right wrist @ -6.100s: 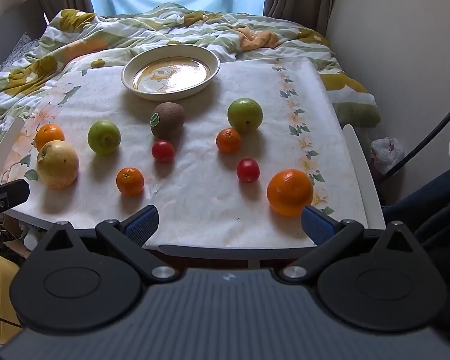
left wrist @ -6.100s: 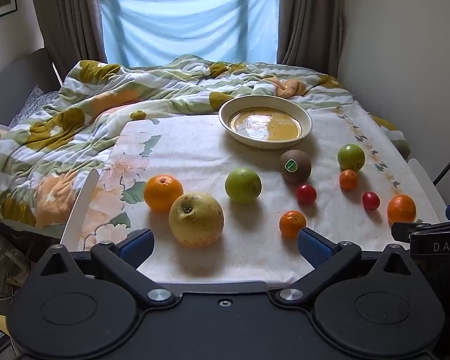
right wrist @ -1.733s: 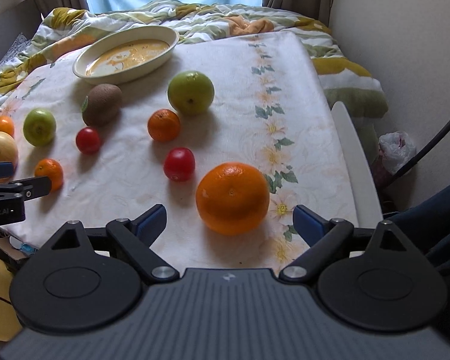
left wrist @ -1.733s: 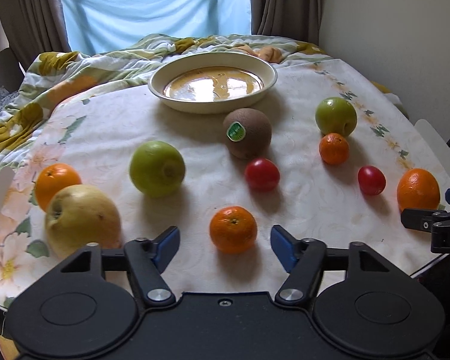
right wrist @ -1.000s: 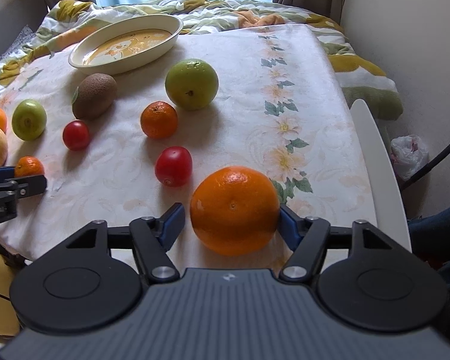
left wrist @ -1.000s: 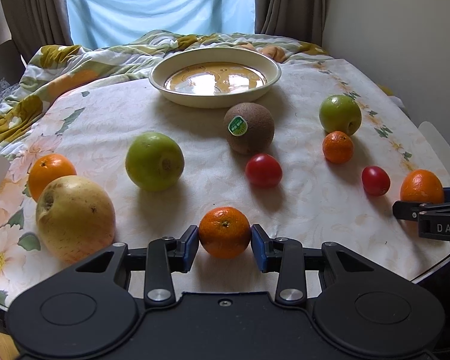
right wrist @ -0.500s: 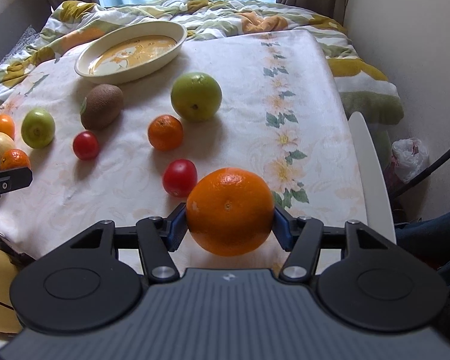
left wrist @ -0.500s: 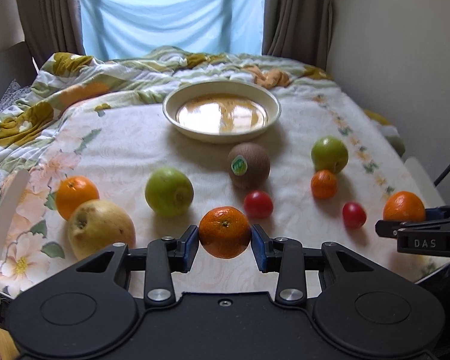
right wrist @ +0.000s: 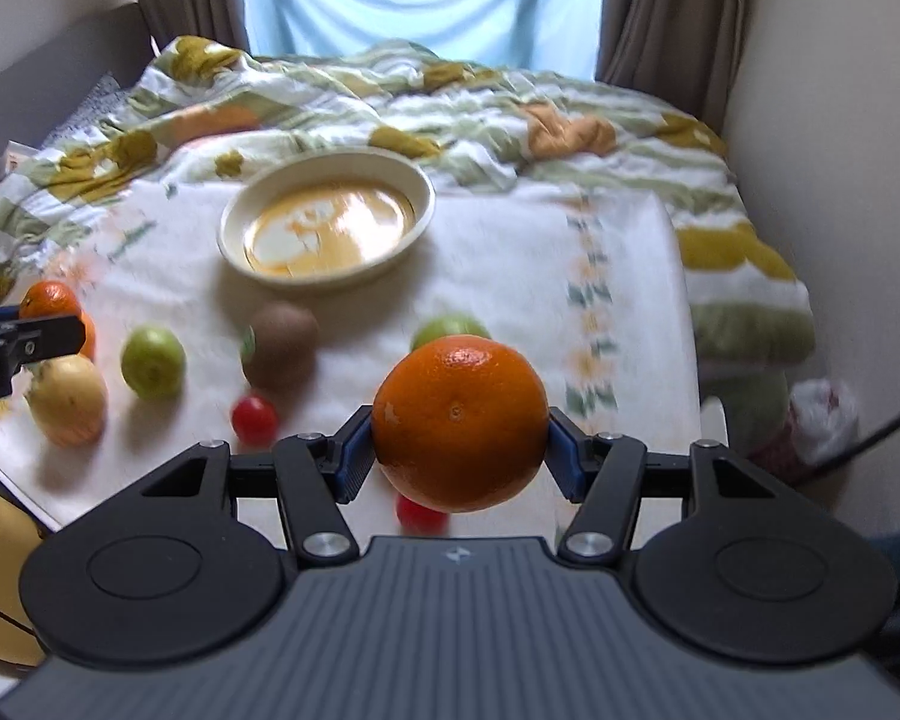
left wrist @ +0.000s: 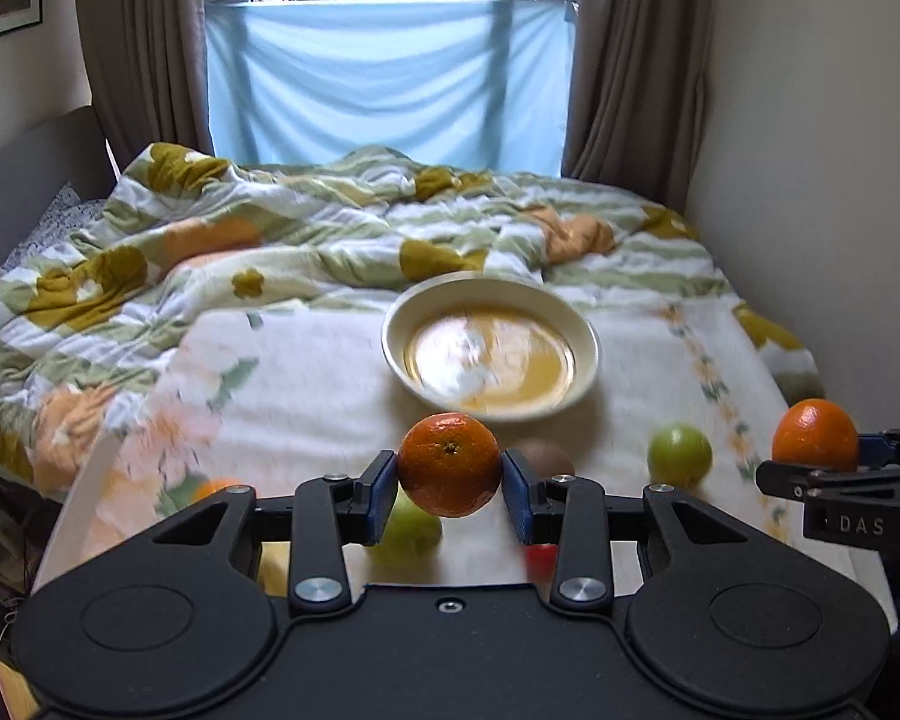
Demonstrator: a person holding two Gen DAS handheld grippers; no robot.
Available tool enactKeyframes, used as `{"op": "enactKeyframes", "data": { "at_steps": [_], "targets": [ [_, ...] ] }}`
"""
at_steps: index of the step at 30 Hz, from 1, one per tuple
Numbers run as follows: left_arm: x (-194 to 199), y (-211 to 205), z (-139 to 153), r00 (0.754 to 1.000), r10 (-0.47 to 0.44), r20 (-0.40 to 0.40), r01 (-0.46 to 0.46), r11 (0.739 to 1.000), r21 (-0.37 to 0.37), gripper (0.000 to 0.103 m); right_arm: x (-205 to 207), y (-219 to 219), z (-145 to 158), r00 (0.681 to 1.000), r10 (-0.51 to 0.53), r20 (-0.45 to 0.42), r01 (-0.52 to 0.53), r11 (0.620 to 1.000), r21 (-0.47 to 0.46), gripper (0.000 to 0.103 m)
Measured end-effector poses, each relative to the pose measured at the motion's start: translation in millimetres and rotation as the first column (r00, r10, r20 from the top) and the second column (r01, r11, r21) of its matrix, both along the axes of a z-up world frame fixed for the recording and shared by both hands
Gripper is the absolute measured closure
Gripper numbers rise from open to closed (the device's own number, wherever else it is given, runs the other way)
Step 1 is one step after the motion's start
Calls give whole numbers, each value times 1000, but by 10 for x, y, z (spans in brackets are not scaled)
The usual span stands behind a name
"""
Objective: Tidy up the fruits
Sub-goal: 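Carry the tangerine into the white bowl and open the left gripper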
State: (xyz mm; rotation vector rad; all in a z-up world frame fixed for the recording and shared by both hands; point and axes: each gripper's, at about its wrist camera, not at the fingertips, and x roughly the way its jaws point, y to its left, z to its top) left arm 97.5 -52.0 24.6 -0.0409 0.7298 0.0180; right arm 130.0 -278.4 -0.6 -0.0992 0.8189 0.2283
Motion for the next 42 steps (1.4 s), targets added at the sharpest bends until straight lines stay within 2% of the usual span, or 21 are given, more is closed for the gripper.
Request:
{"op": "enactKeyframes", "data": {
  "at_steps": [7, 15, 20, 29, 35, 42],
  "targets": [
    [470, 145, 222, 1000, -25, 14, 25, 1000, -4, 61, 434, 88, 254, 999, 36, 15, -36, 999, 24, 29],
    [1247, 244, 177, 997, -75, -24, 75, 997, -29, 61, 1128, 237, 371, 998, 49, 31, -50, 998, 33, 29],
    [1739, 260, 20, 992, -112, -55, 110, 993, -38, 61, 1574, 339, 335, 998, 41, 39, -43, 998, 46, 29],
    [2463, 158, -505, 968, -208, -138, 204, 978, -44, 61, 2197, 466, 74, 1000, 25, 3, -25, 997, 70, 29],
    [2760, 66, -783, 953, -247, -175, 242, 969, -49, 61, 2388, 446, -113, 999, 5, -33, -3, 997, 73, 29],
    [2912, -5, -978, 940, -275, -203, 273, 961, -41, 61, 2469, 368, -234, 998, -18, -63, 22, 997, 68, 29]
  ]
}}
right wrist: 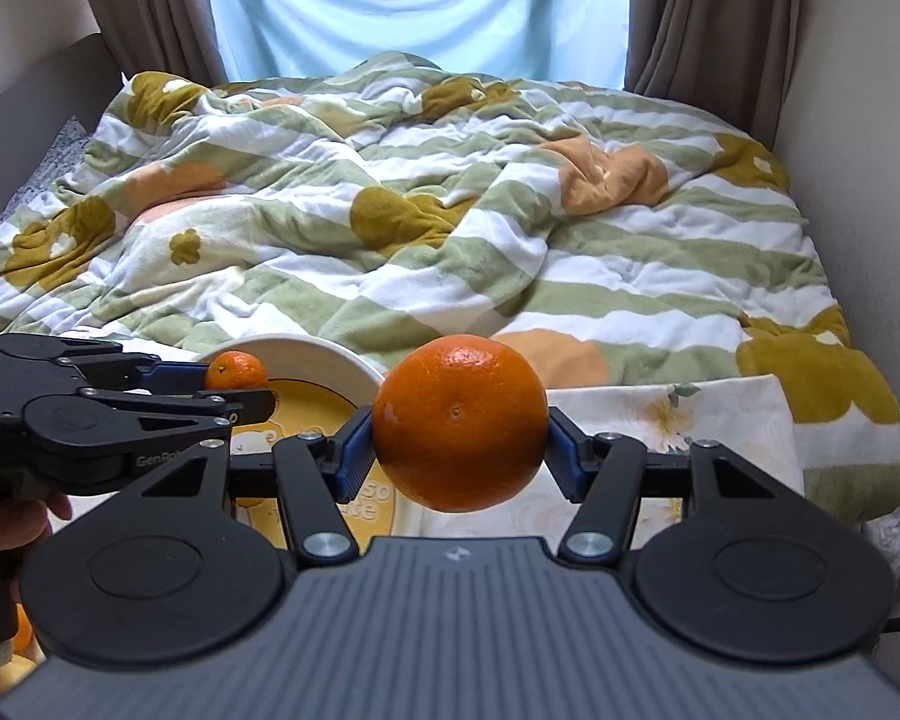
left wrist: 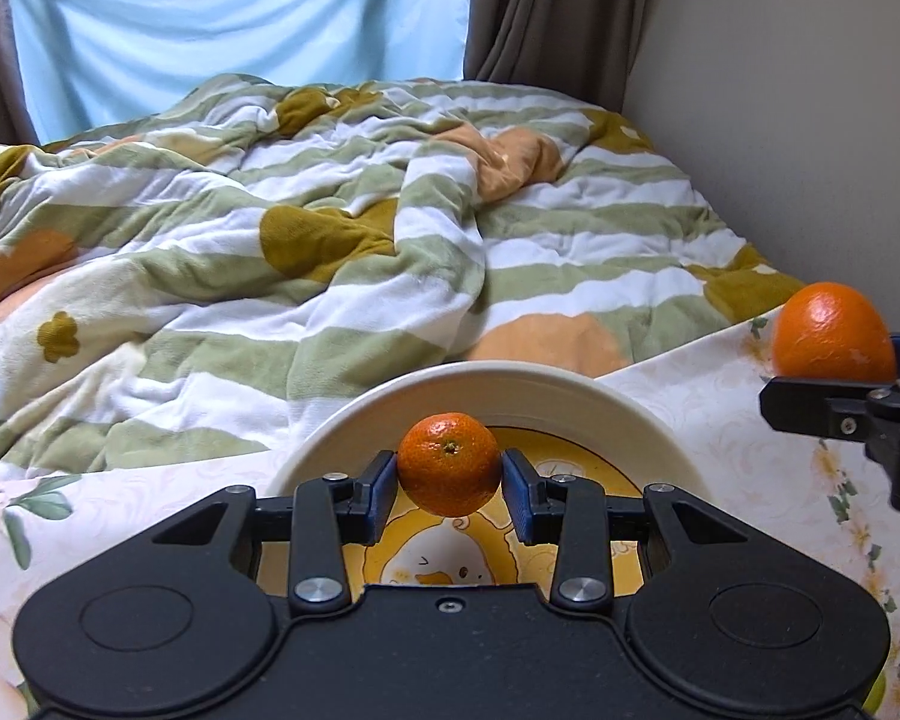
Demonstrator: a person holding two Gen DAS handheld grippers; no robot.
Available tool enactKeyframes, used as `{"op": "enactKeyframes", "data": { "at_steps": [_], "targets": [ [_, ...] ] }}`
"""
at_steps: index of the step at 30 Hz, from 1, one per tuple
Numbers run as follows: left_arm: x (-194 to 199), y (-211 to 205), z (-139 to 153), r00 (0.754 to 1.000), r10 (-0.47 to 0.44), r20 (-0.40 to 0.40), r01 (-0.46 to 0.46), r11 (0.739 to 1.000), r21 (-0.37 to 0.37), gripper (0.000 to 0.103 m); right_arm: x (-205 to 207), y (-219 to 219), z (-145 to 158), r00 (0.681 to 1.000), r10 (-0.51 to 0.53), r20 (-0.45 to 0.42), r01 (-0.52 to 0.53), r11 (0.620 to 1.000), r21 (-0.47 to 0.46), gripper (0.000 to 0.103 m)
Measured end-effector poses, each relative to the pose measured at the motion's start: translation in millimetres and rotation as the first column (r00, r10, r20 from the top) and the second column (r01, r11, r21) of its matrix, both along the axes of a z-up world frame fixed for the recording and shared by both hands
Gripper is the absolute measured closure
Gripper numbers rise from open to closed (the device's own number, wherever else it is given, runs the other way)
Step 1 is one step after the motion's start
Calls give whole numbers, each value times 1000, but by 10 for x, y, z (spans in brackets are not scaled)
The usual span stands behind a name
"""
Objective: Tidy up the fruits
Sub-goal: 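Carry the tangerine into the white bowl and open the left gripper, then lower the large orange into the bowl and open the right gripper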
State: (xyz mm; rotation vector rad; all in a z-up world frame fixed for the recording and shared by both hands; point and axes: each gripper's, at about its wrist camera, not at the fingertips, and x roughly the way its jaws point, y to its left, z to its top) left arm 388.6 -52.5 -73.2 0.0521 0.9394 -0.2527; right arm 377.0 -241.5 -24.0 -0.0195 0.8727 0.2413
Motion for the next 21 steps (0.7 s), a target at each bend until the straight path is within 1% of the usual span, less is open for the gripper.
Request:
{"op": "enactKeyframes", "data": {
  "at_steps": [5, 6, 7, 8, 9, 10, 12, 16, 21],
  "targets": [
    [18, -34, -53, 1000, -28, 3, 28, 999, 17, 61, 31, -27, -22, 1000, -8, -6, 8, 1000, 0, 29],
    [11, -40, -49, 999, -33, 9, 33, 999, 22, 59, 34, -29, -21, 1000, -10, -7, 10, 1000, 2, 29],
    [0, -47, -36, 999, -37, 18, 37, 999, 28, 47, 37, -33, -23, 1000, -11, -7, 11, 1000, 3, 29],
    [-10, -50, -16, 999, -38, 28, 37, 999, 32, 38, 39, -35, -23, 1000, -11, -7, 11, 1000, 3, 29],
    [-31, -44, 13, 998, -35, 43, 34, 999, 36, 17, 44, -36, -21, 1000, -12, -7, 12, 1000, 4, 29],
    [-64, -35, 53, 997, -33, 66, 30, 999, 42, 5, 44, -37, -17, 1000, -12, -7, 12, 1000, 4, 29],
    [-121, -24, 132, 995, -41, 94, 36, 997, 62, 3, 47, -45, -10, 1000, -12, -4, 12, 1000, 5, 29],
    [-214, 36, 238, 996, -36, 79, 29, 996, 89, 3, 62, -41, 37, 1000, 0, -6, 0, 1000, 17, 29],
    [-384, 207, 339, 998, 3, 63, -7, 998, 65, 2, 83, 62, 43, 999, 40, -6, -40, 999, 17, 29]
  ]
}}
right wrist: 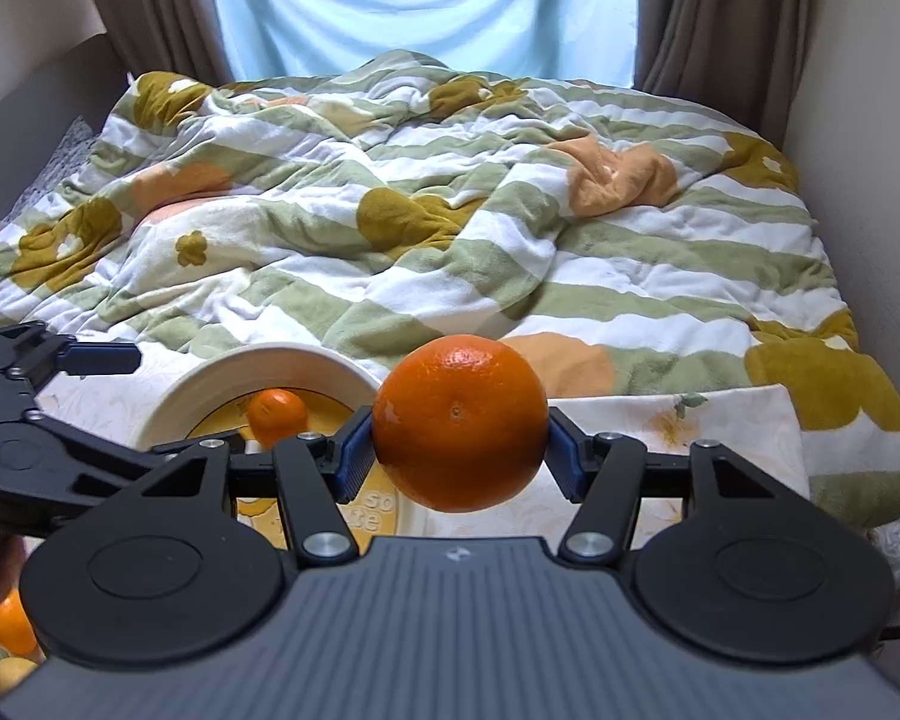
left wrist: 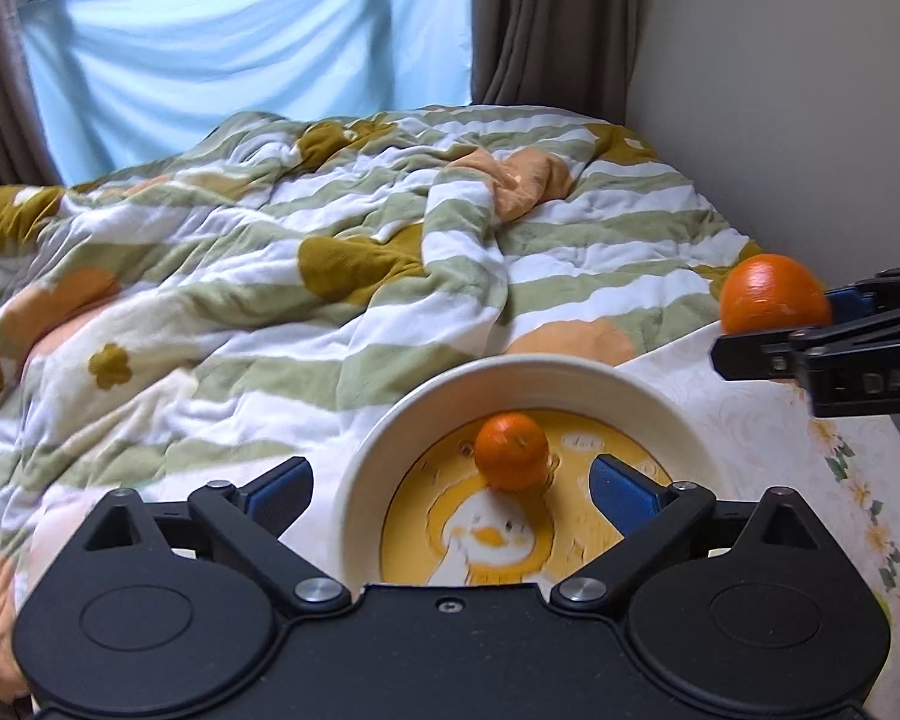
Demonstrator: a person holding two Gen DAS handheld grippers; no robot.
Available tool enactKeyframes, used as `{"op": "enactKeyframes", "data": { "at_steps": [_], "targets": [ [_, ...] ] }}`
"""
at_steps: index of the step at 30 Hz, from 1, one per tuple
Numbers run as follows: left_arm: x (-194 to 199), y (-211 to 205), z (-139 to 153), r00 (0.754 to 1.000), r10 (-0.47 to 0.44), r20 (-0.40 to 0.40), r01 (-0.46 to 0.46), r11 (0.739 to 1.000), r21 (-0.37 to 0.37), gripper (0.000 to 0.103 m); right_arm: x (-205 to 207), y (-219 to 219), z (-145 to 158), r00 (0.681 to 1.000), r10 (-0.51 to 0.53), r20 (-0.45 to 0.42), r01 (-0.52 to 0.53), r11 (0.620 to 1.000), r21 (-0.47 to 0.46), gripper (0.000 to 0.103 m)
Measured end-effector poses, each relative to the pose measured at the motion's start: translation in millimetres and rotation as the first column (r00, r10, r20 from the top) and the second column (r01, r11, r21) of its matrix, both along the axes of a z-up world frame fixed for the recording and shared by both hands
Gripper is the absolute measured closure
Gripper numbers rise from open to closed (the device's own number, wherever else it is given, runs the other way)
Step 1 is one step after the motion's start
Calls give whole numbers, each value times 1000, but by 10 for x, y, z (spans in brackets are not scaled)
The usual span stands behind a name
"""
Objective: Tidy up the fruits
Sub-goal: 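Lower the large orange into the bowl and open the right gripper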
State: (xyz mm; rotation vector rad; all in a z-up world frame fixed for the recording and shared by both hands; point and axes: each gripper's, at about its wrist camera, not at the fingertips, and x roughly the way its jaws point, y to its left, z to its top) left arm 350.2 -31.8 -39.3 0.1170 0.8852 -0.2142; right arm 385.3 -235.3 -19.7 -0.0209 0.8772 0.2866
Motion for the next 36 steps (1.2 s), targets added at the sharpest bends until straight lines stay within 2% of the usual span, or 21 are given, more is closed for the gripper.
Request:
{"op": "enactKeyframes", "data": {
  "at_steps": [8, 12, 17, 27, 28, 31, 36],
  "targets": [
    [-220, 226, 109, 998, 60, -5, -60, 997, -38, 2, 16, 316, -105, 996, 88, -3, -88, 996, -20, 29],
    [-313, 318, 136, 997, 78, -3, -78, 995, -63, 2, 22, 506, -261, 989, 144, -12, -145, 989, -41, 29],
    [-410, 396, 145, 995, 97, 2, -97, 994, -54, 2, -17, 733, -479, 977, 213, -7, -213, 972, -100, 29],
    [-528, 461, 111, 995, 96, 8, -95, 994, -56, 2, -70, 876, -667, 971, 240, 21, -232, 954, -191, 28],
    [-538, 464, 108, 995, 97, 8, -96, 994, -58, 2, -94, 884, -655, 968, 246, 42, -233, 951, -202, 25],
    [-577, 475, 116, 994, 107, 5, -107, 992, -65, 2, -132, 907, -608, 968, 238, 85, -210, 944, -253, 0],
    [-677, 462, 196, 993, 120, 15, -119, 990, -74, 2, -175, 759, -504, 980, 183, 78, -165, 966, -198, 0]
  ]
}}
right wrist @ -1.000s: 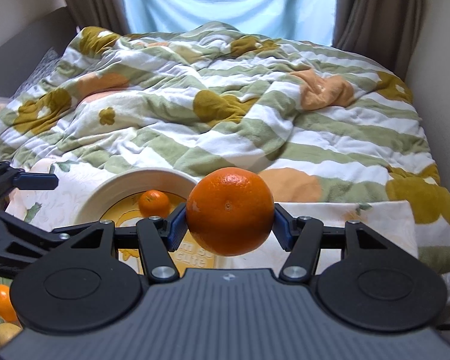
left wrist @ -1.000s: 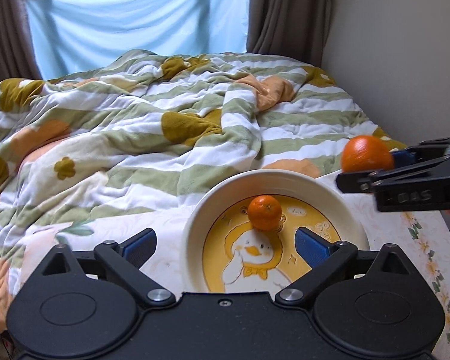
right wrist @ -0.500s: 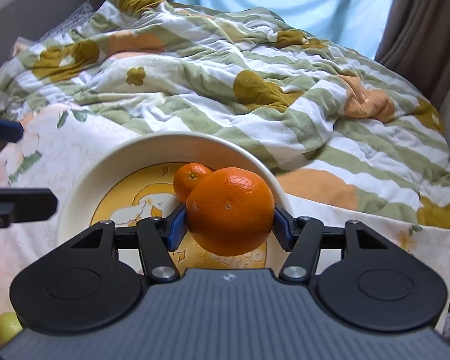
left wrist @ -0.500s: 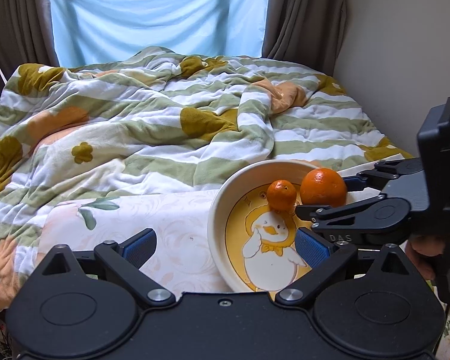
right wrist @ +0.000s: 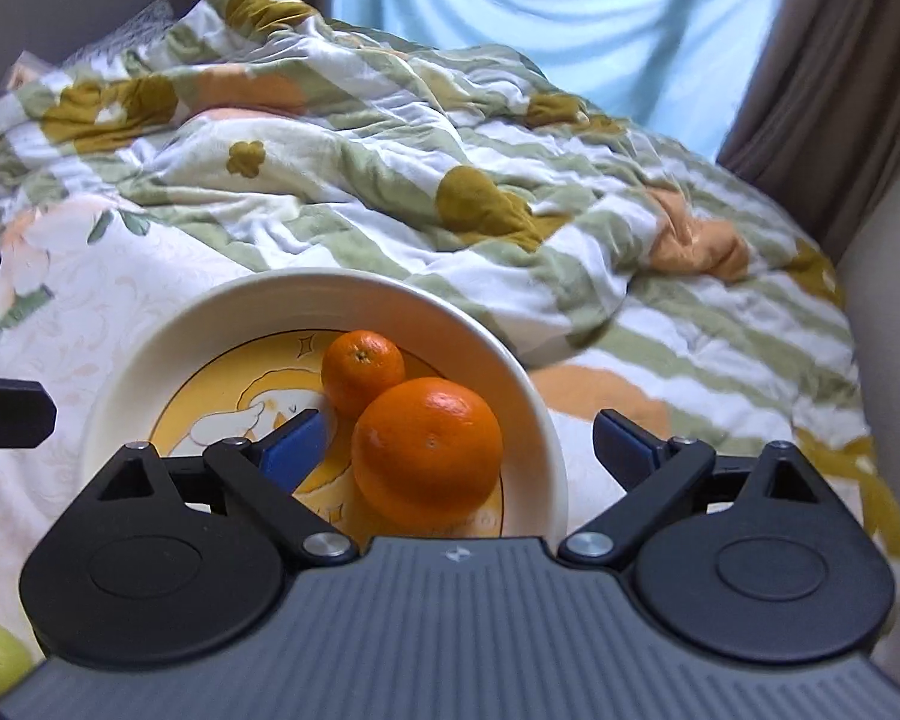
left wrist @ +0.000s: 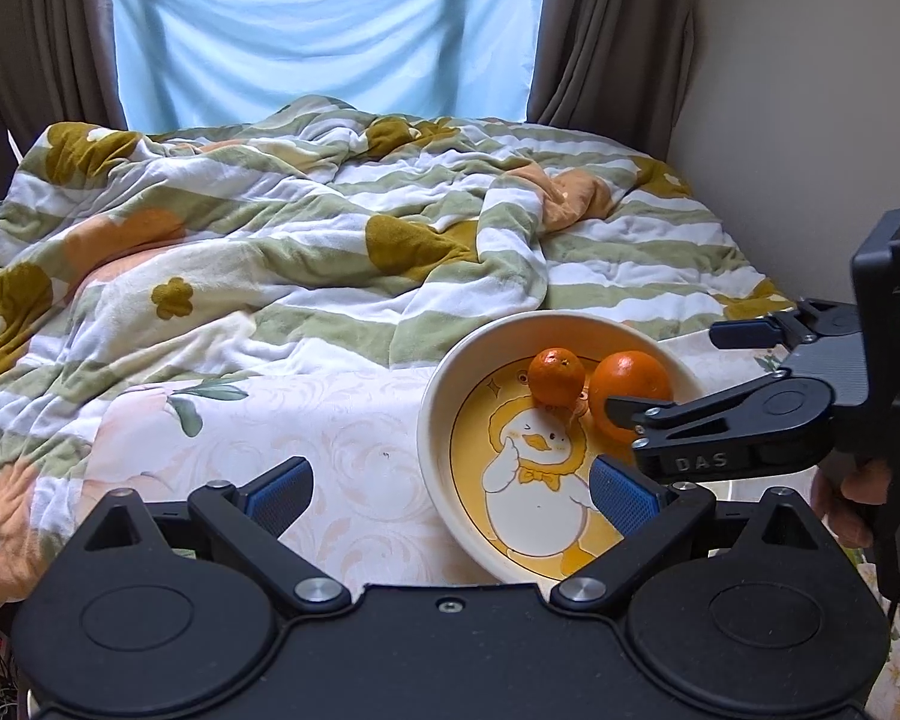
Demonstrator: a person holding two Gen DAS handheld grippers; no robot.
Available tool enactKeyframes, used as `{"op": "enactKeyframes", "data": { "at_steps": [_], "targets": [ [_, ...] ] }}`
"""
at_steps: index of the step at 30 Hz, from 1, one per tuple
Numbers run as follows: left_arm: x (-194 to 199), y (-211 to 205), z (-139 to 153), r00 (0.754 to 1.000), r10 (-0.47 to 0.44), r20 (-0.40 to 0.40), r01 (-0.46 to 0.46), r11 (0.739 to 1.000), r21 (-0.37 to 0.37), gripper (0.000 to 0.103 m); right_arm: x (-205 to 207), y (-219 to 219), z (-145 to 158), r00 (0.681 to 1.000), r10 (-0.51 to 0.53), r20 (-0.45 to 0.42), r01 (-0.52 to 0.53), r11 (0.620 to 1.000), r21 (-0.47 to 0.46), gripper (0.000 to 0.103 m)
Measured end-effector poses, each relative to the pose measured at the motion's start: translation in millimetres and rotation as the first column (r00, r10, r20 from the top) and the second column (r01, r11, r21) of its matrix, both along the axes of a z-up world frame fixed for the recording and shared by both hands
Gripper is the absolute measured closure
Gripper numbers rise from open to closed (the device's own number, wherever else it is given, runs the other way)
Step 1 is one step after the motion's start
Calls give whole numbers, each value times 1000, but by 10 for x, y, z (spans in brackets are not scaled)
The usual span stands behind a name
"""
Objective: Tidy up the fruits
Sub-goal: 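Lower the large orange into the bowl and open the right gripper, then move both tools back toward the remaining fruits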
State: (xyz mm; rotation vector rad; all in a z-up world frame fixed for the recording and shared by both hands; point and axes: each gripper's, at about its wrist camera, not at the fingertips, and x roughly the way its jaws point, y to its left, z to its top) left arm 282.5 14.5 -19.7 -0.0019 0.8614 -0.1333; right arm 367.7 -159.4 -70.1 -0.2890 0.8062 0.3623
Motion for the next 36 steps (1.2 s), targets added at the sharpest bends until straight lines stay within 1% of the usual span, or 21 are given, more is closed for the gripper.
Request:
{"op": "enactKeyframes", "data": {
  "at_steps": [4, 12, 16, 25, 30, 36],
  "targets": [
    [-105, -11, 117, 1000, 11, 22, -11, 1000, -5, 2, -96, -98, 150, 1000, -15, 1, 15, 999, 29, 0],
    [-407, -62, 397, 997, 31, 74, -30, 1000, -9, 2, -422, -388, 593, 997, -68, 20, 66, 994, 90, 0],
    [-615, -79, 525, 994, 45, 103, -45, 999, -9, 2, -659, -516, 806, 996, -84, 42, 79, 991, 107, 0],
    [-1200, -170, 746, 983, 73, 168, -75, 997, 4, 2, -1279, -707, 1164, 991, -107, 84, 95, 986, 135, 0],
    [-1556, -238, 799, 975, 99, 199, -103, 995, 12, 2, -1655, -768, 1298, 989, -113, 98, 98, 985, 141, 0],
    [-1921, -256, 759, 966, 152, 210, -155, 988, 0, 2, -2062, -807, 1369, 987, -105, 118, 85, 983, 163, 0]
  ]
}}
